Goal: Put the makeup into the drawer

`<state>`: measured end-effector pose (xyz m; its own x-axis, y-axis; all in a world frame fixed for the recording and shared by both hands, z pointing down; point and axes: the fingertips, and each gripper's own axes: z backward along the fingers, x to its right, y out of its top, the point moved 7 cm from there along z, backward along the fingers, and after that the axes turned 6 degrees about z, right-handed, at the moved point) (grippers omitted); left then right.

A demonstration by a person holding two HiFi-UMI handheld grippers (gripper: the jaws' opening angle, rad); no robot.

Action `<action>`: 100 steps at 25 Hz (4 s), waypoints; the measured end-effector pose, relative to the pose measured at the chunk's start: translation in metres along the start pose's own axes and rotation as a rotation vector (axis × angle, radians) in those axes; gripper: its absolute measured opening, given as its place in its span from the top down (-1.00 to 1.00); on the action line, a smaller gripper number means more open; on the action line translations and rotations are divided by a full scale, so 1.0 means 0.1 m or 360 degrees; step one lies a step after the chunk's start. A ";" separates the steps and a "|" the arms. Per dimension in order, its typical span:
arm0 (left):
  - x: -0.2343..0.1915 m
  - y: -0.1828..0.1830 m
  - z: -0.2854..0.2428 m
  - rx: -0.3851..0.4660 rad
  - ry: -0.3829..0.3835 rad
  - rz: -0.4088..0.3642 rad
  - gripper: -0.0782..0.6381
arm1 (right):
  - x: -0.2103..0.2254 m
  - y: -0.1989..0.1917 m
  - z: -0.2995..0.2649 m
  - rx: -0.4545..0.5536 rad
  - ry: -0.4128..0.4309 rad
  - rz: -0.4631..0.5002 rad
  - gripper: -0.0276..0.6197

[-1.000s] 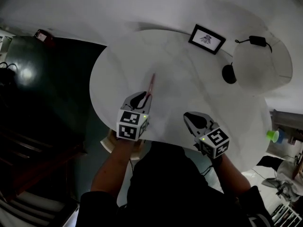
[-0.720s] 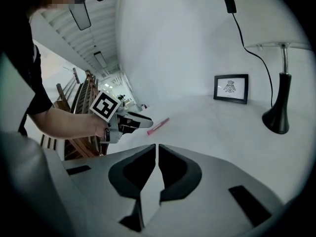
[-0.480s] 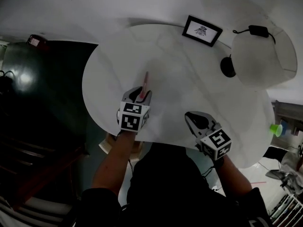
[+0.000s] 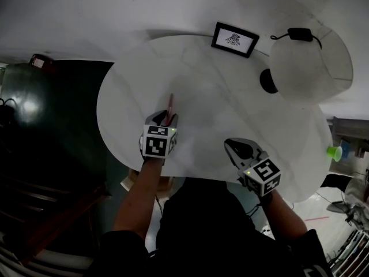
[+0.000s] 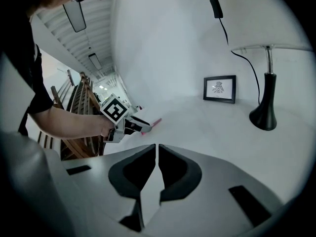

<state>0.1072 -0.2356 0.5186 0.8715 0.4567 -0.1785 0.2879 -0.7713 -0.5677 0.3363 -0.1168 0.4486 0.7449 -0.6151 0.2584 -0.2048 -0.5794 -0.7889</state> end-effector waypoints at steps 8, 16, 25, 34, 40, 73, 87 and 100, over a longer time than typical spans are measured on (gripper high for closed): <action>-0.06 -0.01 -0.05 0.0006 0.0046 -0.0026 0.55 | 0.04 0.02 0.03 0.0004 -0.0016 -0.0019 0.83; -0.04 -0.05 -0.06 0.0014 0.0040 -0.0098 0.64 | -0.03 0.12 -0.02 -0.0002 0.0004 0.0012 0.83; -0.03 0.00 0.30 0.0135 0.0008 -0.0051 0.64 | -0.14 0.27 0.00 -0.0021 -0.0015 0.0050 0.83; -0.05 -0.11 0.93 0.0281 -0.0021 0.0025 0.64 | -0.60 0.54 -0.07 0.0011 0.0040 0.0161 0.83; -0.06 -0.18 1.25 0.0364 0.0029 -0.0018 0.64 | -0.84 0.66 -0.07 0.0049 0.0087 0.0290 0.83; 0.58 -1.31 2.87 0.0539 0.0130 -0.0056 0.64 | -1.67 0.16 0.47 0.0179 0.0172 0.0284 0.83; -0.19 -1.93 3.41 0.0497 -0.0020 -0.0186 0.64 | -2.73 0.12 -0.03 0.0272 0.0025 0.0099 0.83; -0.04 -2.19 3.01 0.0367 -0.0075 -0.0139 0.64 | -2.43 -0.20 0.02 0.0189 0.0016 -0.0017 0.83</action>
<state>-0.0786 0.0652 0.4019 0.8264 0.5414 -0.1549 0.2583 -0.6088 -0.7501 0.1605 0.0450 0.4006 0.7400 -0.6150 0.2725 -0.1195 -0.5188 -0.8465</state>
